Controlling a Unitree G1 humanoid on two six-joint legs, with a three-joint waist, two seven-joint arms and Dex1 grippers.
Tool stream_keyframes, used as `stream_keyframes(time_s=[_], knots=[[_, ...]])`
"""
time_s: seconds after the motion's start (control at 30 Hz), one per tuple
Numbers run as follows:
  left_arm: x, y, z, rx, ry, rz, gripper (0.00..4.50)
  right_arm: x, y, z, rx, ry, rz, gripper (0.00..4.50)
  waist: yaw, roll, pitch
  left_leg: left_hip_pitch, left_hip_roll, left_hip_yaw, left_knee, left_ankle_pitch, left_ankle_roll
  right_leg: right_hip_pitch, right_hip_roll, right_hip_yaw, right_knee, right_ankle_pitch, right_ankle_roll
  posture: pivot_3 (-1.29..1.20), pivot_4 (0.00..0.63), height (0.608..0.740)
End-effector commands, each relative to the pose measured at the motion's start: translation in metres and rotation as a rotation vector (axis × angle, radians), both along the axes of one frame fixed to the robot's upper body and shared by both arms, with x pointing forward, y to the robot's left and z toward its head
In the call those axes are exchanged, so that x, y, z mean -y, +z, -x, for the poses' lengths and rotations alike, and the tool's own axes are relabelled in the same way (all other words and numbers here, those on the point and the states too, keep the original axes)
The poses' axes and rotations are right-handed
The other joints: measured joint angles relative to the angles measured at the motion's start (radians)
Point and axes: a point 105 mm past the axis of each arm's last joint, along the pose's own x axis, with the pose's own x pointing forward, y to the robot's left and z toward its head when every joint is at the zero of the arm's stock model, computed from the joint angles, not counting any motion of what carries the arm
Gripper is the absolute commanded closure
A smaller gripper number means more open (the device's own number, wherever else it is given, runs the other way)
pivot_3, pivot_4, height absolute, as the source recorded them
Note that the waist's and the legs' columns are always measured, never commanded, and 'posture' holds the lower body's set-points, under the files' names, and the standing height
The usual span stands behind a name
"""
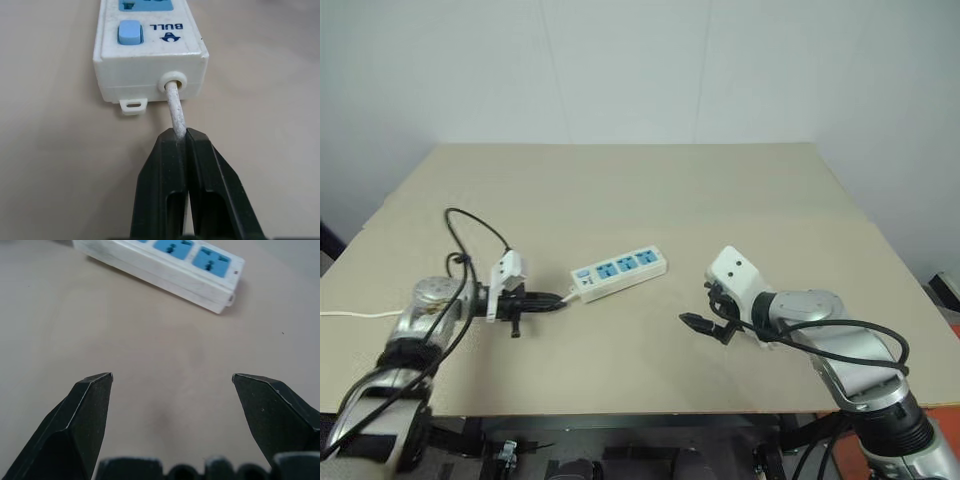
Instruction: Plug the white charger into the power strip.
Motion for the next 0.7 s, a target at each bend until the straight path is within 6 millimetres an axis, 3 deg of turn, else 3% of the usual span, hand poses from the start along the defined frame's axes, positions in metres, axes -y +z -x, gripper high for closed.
stream_keyframes(time_s=[0.03, 0.27, 0.5, 0.7], knots=[[-0.004, 0.023, 0.013, 0.089, -0.017, 0.072, 4.49, -0.006, 0.006, -0.002, 0.028, 0.038, -0.007, 0.00, 0.002, 0.000, 0.000, 0.000, 0.000, 0.000, 0.000, 0.000, 0.000, 0.000, 0.000, 0.000, 0.000, 0.000, 0.000, 0.00, 0.150, 0.740], [-0.007, 0.011, 0.013, 0.209, 0.006, 0.123, 2.38, -0.005, 0.008, -0.008, 0.031, 0.052, 0.000, 0.00, 0.018, 0.000, 0.000, 0.002, 0.000, 0.001, 0.000, 0.000, 0.000, 0.002, -0.001, 0.000, -0.001, 0.000, 0.000, 0.00, 0.150, 0.740], [-0.006, 0.020, 0.008, 0.285, 0.073, 0.316, 0.10, 0.003, 0.008, -0.005, 0.035, 0.030, 0.004, 0.00, 0.015, 0.000, 0.000, 0.000, 0.000, 0.001, 0.000, 0.000, 0.000, 0.000, -0.001, 0.000, -0.001, 0.000, 0.000, 0.00, 0.150, 0.740], [0.007, 0.011, 0.012, 0.343, 0.087, 0.361, 0.02, 0.016, 0.008, -0.006, 0.042, -0.023, 0.012, 0.00, 0.015, 0.000, 0.000, 0.001, 0.000, 0.001, 0.000, 0.000, 0.000, 0.001, -0.001, 0.000, -0.001, 0.000, 0.000, 0.00, 0.150, 0.740]])
